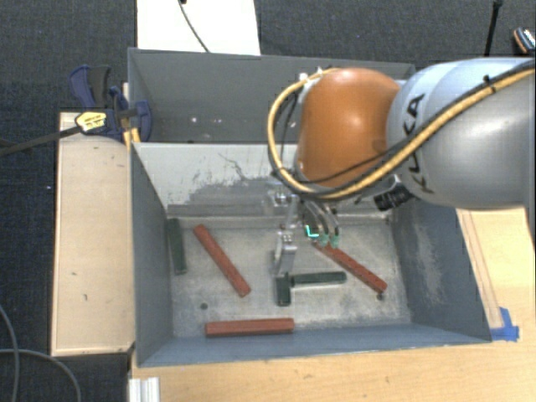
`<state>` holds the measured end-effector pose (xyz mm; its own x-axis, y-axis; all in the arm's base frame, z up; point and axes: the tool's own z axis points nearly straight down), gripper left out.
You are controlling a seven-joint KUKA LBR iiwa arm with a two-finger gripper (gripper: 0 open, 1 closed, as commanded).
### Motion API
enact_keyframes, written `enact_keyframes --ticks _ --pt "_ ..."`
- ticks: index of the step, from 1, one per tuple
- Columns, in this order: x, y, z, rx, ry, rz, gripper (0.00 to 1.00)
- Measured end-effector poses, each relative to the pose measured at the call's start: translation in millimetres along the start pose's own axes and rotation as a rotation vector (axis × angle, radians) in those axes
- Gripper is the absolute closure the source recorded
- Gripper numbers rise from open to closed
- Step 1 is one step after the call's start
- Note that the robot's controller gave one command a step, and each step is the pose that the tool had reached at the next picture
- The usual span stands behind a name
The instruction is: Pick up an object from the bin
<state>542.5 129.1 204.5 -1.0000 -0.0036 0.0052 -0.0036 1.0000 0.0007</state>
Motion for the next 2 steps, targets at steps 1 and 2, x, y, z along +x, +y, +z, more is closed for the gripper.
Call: enact_keyframes --ticks 1,2 --pt "19.1 -61.0 96.2 0.001 -0.001 -0.24 0.0" --pt "-28.0 -115.6 135.1 0.004 -0.007 -0.444 0.0"
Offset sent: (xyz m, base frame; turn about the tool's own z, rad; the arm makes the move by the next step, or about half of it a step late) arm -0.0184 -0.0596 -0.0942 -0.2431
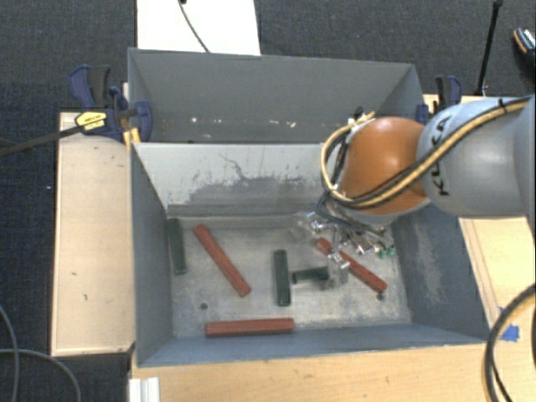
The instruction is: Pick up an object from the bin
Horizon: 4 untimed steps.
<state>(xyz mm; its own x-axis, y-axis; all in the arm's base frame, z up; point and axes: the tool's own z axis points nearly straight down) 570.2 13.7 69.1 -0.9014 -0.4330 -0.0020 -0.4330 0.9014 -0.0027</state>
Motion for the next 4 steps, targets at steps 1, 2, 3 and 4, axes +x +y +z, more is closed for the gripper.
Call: enact_keyframes --ticks 1,2,3,4 --pt "59.3 -11.4 -2.8 -0.004 0.006 -0.018 0.0" --pt "55.3 -9.9 -3.1 -0.004 0.0 -0.016 1.0" --pt "47.0 -8.7 -151.5 0.003 -0.008 -0.048 1.0" --pt "25.7 -37.6 -149.2 0.0 -0.003 -0.357 1.0"
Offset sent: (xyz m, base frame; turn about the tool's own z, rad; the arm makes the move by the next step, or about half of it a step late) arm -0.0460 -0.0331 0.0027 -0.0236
